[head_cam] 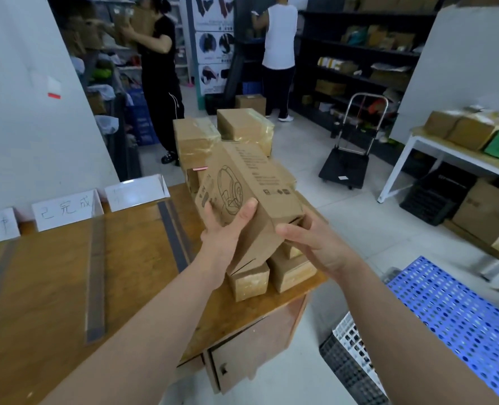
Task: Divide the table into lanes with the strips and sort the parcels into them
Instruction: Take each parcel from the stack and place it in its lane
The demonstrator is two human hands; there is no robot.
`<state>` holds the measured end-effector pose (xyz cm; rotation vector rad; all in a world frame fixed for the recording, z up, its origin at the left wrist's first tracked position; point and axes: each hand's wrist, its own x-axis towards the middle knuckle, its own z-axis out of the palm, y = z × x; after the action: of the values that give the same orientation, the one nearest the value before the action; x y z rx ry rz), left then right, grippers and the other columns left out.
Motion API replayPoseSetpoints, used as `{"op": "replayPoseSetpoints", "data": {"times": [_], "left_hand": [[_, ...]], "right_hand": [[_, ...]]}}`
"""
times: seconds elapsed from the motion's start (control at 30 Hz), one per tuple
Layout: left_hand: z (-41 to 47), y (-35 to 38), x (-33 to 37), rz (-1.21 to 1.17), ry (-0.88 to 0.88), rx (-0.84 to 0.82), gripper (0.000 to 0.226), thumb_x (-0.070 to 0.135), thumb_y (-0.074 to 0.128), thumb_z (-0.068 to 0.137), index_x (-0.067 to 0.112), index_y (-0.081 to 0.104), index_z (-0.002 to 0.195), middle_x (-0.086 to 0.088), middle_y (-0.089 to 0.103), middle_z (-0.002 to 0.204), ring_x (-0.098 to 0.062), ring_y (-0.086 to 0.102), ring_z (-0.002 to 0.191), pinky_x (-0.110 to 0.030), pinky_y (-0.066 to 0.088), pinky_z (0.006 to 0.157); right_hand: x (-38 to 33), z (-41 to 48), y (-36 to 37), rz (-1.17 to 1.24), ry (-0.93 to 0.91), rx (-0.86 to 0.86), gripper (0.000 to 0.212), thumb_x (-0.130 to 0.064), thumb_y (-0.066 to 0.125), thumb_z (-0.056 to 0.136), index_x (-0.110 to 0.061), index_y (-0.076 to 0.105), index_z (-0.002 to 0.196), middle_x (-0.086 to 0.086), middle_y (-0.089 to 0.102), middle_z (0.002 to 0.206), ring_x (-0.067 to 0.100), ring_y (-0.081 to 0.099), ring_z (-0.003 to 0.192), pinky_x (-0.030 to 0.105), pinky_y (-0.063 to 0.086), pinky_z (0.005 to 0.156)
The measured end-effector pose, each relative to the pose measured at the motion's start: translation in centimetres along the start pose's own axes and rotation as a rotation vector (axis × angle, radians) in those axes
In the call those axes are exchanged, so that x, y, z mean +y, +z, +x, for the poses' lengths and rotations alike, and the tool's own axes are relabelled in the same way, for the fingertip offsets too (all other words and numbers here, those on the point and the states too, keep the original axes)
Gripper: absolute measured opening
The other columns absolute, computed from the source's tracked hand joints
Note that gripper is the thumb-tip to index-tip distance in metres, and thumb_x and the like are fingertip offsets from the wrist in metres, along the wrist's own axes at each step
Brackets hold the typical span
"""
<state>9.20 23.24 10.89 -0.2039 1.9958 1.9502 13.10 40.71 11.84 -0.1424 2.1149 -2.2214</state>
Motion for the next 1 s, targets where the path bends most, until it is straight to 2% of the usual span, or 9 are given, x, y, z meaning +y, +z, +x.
{"op": "replayPoseSetpoints", "data": {"times": [0.1, 0.2, 0.27, 0.33, 0.47, 0.57, 0.67, 0.87, 1.0], "left_hand": [[-0.9, 0.3, 0.4, -0.151, 0.008, -0.103, 0.133, 0.088, 0.074, 0.033, 0.063, 0.006, 0.144, 0.006, 0.039, 0.148, -0.030, 0.043, 0.130, -0.060, 0.043, 0.101], [-2.2, 0.4, 1.0, -0.257, 0.019, -0.203, 0.116, 0.087, 0.067, 0.046, 0.046, 0.028, 0.148, 0.005, 0.057, 0.136, -0.023, 0.053, 0.122, -0.050, 0.048, 0.096], [-2.9, 0.2, 1.6, -0.304, -0.010, -0.251, 0.081, 0.085, 0.049, 0.064, 0.041, 0.055, 0.131, 0.003, 0.073, 0.113, -0.024, 0.061, 0.112, -0.048, 0.051, 0.086], [-3.0, -0.1, 1.7, -0.380, -0.045, -0.292, 0.071, 0.085, 0.041, 0.070, 0.042, 0.064, 0.121, -0.001, 0.073, 0.113, -0.031, 0.061, 0.113, -0.060, 0.049, 0.090], [-2.8, -1.4, 1.3, -0.575, -0.113, -0.373, 0.069, 0.078, 0.046, 0.077, 0.035, 0.063, 0.127, -0.013, 0.063, 0.131, -0.041, 0.054, 0.122, -0.075, 0.038, 0.091], [-2.9, -2.3, 1.1, -0.757, -0.128, -0.352, 0.056, 0.056, 0.044, 0.086, 0.026, 0.063, 0.130, -0.018, 0.063, 0.130, -0.044, 0.053, 0.123, -0.078, 0.036, 0.091], [-3.1, -2.8, 0.8, -0.869, -0.111, -0.239, 0.044, 0.033, 0.043, 0.093, 0.018, 0.055, 0.132, -0.021, 0.064, 0.124, -0.042, 0.058, 0.117, -0.073, 0.042, 0.090], [-3.3, -3.8, -0.1, -0.740, -0.006, -0.075, 0.048, 0.008, 0.038, 0.100, 0.031, 0.047, 0.141, -0.012, 0.058, 0.125, -0.030, 0.063, 0.104, -0.050, 0.057, 0.081], [-3.7, -3.8, 0.1, -0.363, 0.015, 0.017, 0.040, 0.018, 0.038, 0.104, 0.037, 0.053, 0.136, -0.008, 0.060, 0.122, -0.023, 0.061, 0.100, -0.037, 0.055, 0.067]], "right_hand": [[-0.5, -0.1, 0.9, 0.144, -0.012, 0.011, 0.054, -0.055, 0.042, 0.090, -0.032, 0.047, 0.139, -0.005, 0.059, 0.135, 0.019, 0.055, 0.125, 0.044, 0.046, 0.100], [-0.7, 0.1, 1.3, 0.172, 0.002, 0.028, 0.052, -0.060, 0.030, 0.096, -0.037, 0.047, 0.139, -0.004, 0.056, 0.137, 0.018, 0.051, 0.128, 0.046, 0.045, 0.101], [-0.7, 0.3, 1.5, 0.067, 0.024, 0.046, 0.045, -0.056, 0.033, 0.097, -0.039, 0.051, 0.135, -0.001, 0.060, 0.130, 0.018, 0.056, 0.119, 0.040, 0.048, 0.096], [-0.6, 0.4, 1.5, -0.012, 0.040, 0.039, 0.042, -0.056, 0.037, 0.096, -0.042, 0.049, 0.135, -0.003, 0.060, 0.129, 0.016, 0.056, 0.119, 0.041, 0.046, 0.100], [-1.2, 0.2, 1.0, -0.113, 0.082, -0.001, 0.043, -0.058, 0.049, 0.091, -0.048, 0.048, 0.132, -0.015, 0.059, 0.125, 0.003, 0.059, 0.109, 0.030, 0.047, 0.090], [-0.9, 0.2, 0.6, -0.132, 0.099, 0.069, 0.043, -0.047, 0.062, 0.088, -0.041, 0.053, 0.130, -0.010, 0.060, 0.122, 0.008, 0.064, 0.102, 0.027, 0.051, 0.084], [-0.1, 0.6, 0.4, -0.148, 0.121, 0.216, 0.069, -0.053, 0.077, 0.071, -0.030, 0.051, 0.130, -0.007, 0.058, 0.124, 0.013, 0.063, 0.105, 0.033, 0.054, 0.087], [0.6, 0.9, -0.1, -0.108, 0.224, 0.337, 0.118, -0.064, 0.090, 0.031, -0.017, 0.052, 0.132, -0.002, 0.067, 0.116, 0.018, 0.070, 0.096, 0.040, 0.059, 0.080], [0.7, 0.7, 0.3, -0.176, 0.228, 0.355, 0.109, -0.050, 0.091, 0.048, -0.017, 0.045, 0.141, -0.004, 0.059, 0.123, 0.013, 0.063, 0.099, 0.029, 0.057, 0.076]]}}
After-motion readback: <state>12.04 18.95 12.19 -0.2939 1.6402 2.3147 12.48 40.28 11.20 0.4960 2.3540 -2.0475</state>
